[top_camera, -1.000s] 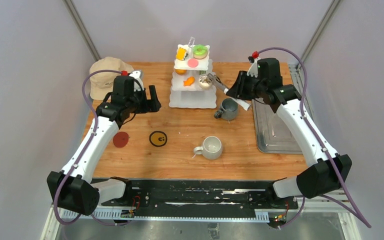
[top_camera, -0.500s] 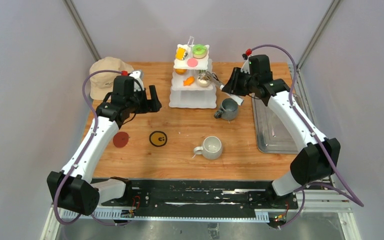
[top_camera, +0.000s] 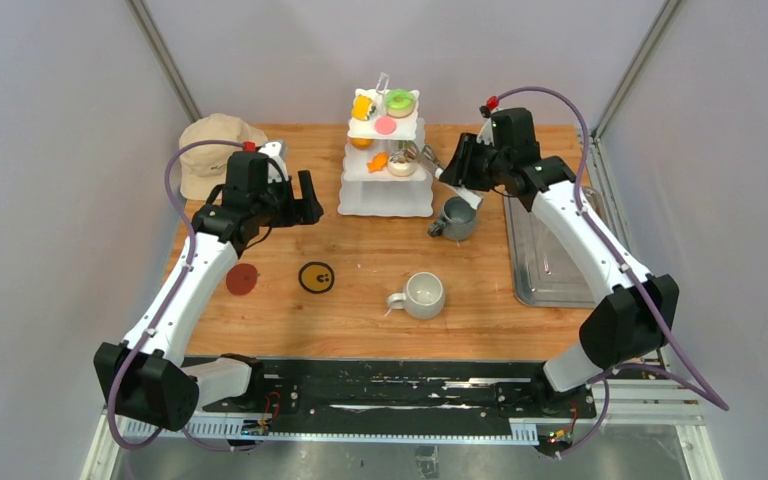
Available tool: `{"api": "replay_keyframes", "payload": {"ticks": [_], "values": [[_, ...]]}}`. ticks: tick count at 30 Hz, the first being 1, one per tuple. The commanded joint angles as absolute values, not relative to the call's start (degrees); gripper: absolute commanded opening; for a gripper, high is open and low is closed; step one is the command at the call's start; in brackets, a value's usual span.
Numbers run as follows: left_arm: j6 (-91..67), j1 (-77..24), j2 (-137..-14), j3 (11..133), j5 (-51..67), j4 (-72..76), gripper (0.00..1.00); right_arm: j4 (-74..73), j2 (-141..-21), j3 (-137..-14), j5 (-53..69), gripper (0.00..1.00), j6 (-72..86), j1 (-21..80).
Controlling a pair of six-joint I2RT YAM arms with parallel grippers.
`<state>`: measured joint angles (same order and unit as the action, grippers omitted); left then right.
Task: Serve the afternoon tea
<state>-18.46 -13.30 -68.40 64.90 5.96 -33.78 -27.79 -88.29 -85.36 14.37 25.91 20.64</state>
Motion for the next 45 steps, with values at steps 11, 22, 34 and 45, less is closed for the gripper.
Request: {"api": "replay_keyframes", "payload": {"ticks": [11, 22, 34, 45], "values": [[-17.85, -13.18, -67.94, 64.77, 6.03, -33.06, 0.88, -30.65, -67.23, -73.05, 1.49, 0.25, 24.09, 8.47], [-17.51, -13.16, -68.33, 64.34, 6.74, -32.41, 0.88, -42.32, -62.49, -61.95, -5.63, 0.28, 17.95, -13.42], [-17.92, -13.18, -68.25, 63.29, 7.6, -31.13, 0.88, -42.84, -68.16, -64.99, -9.28, 0.4, 16.64, -17.32], [-18.38, -13.18, -68.56, 62.75, 8.75, -30.59, 0.88, -36.44, -69.08, -64.3, 3.8, 0.39, 22.68, -26.31]]}}
